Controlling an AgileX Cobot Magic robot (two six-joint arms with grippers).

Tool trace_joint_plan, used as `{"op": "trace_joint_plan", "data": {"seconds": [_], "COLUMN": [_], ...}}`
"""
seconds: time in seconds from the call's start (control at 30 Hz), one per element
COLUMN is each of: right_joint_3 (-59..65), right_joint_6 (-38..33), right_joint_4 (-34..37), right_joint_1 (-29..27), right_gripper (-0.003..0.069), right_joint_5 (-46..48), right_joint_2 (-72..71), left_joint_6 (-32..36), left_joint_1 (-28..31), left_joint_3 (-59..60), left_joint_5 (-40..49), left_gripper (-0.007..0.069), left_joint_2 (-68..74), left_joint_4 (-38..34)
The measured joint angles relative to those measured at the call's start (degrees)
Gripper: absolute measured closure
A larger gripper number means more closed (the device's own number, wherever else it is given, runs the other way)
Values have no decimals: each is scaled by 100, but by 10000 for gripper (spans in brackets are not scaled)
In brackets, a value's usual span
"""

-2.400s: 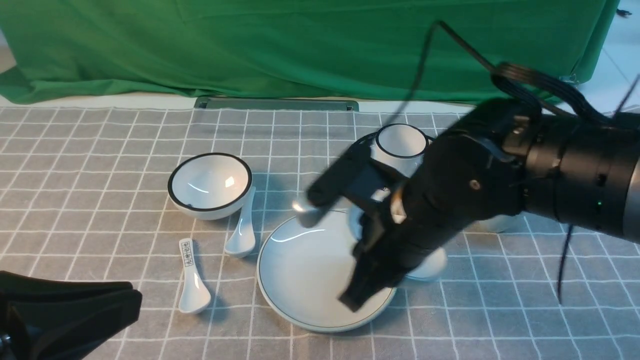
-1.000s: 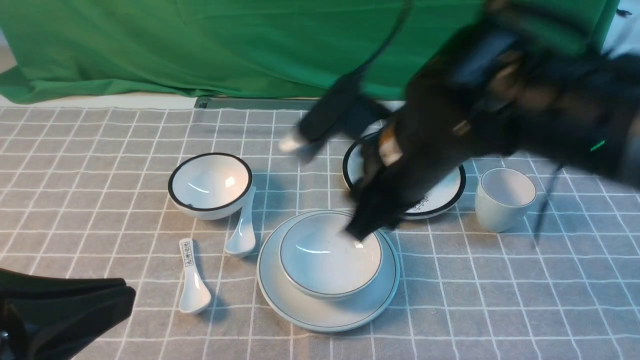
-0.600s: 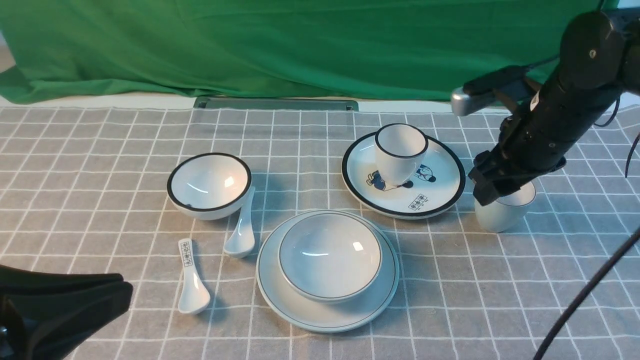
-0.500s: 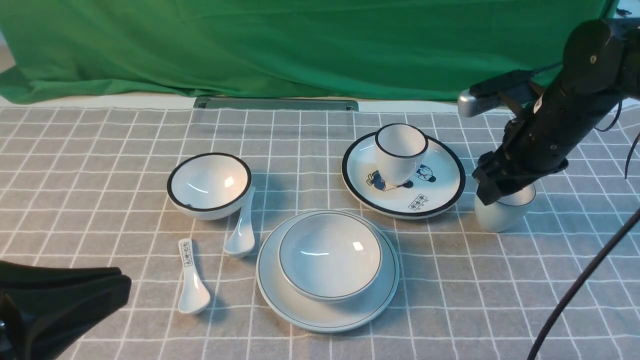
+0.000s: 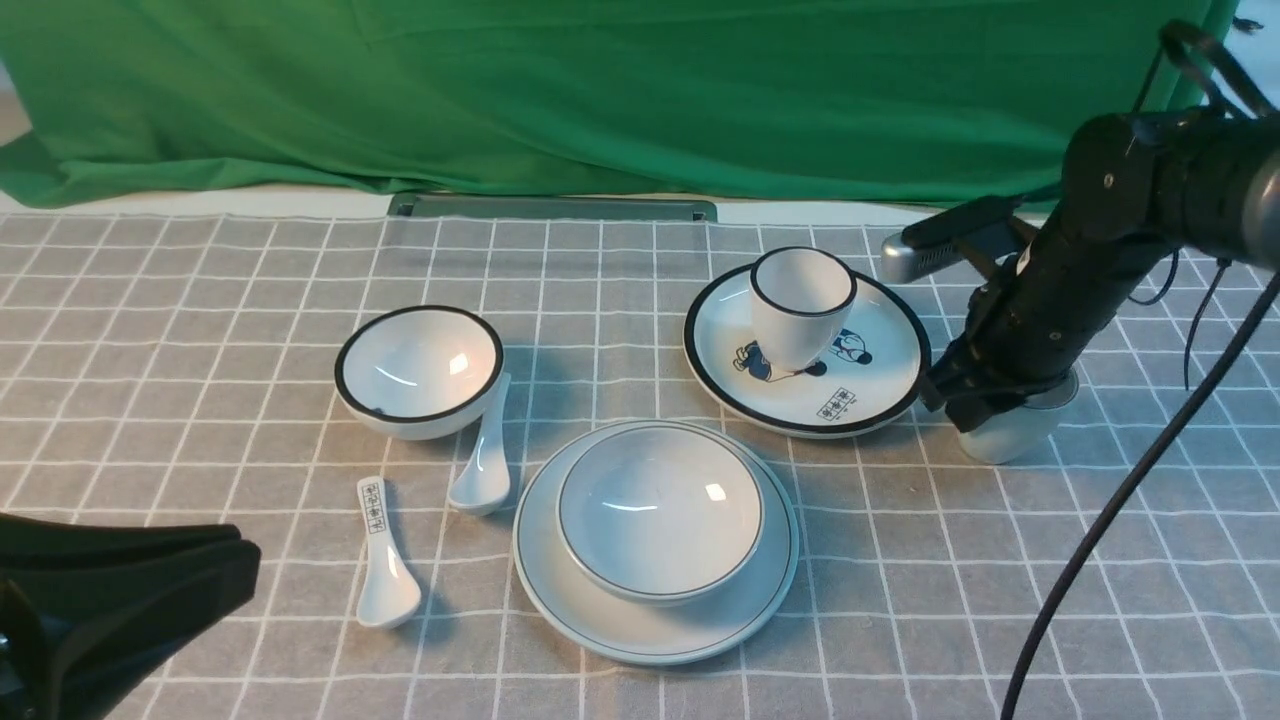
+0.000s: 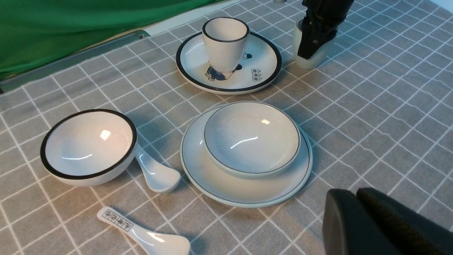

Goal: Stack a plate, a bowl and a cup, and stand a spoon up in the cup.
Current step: Use the right arm to grab a blue teacup, then use the right arm to put the blue teacup into the blue rice bowl in the middle

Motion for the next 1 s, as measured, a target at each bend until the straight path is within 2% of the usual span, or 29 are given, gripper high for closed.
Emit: {"op": "trace_joint_plan", "data": {"seconds": [0.1,0.2,0.27,0.37,0.47,0.53,0.67,0.8,1.0], "right_joint_3": [0,0,0,-6,-6,-6,-6,-6,-6], "right_joint_6": [153,275,317,348,362,396,494,518,605], "right_joint_4": [-15,36,169,345,389,315,197,49,-183], "right_joint_1": [118,477,900,1858,2887,3237,3448,3457,3457], "right_gripper": [566,566,566,566,566,566,566,566,566], "right_joint_5": [303,618,786,899,677,484,234,-263,-433], "right_joint_2": [-282,-769,-1096,-1423,-1382,-1229,-860,-332,-110], "left_joint_6": [0,-6,-18,-18,-18,-18,-18,-18,-20], "left_joint_1": [0,0,0,0,0,0,0,0,0], "left_joint_3": [0,0,0,0,0,0,0,0,0], "left_joint_5": [108,197,202,203,208,208,208,227,227], "left_gripper": [607,607,607,607,607,607,607,607,607], "left_joint_2": [0,0,0,0,0,0,0,0,0], "left_joint_4": [23,44,50,55,61,61,61,46,42]}}
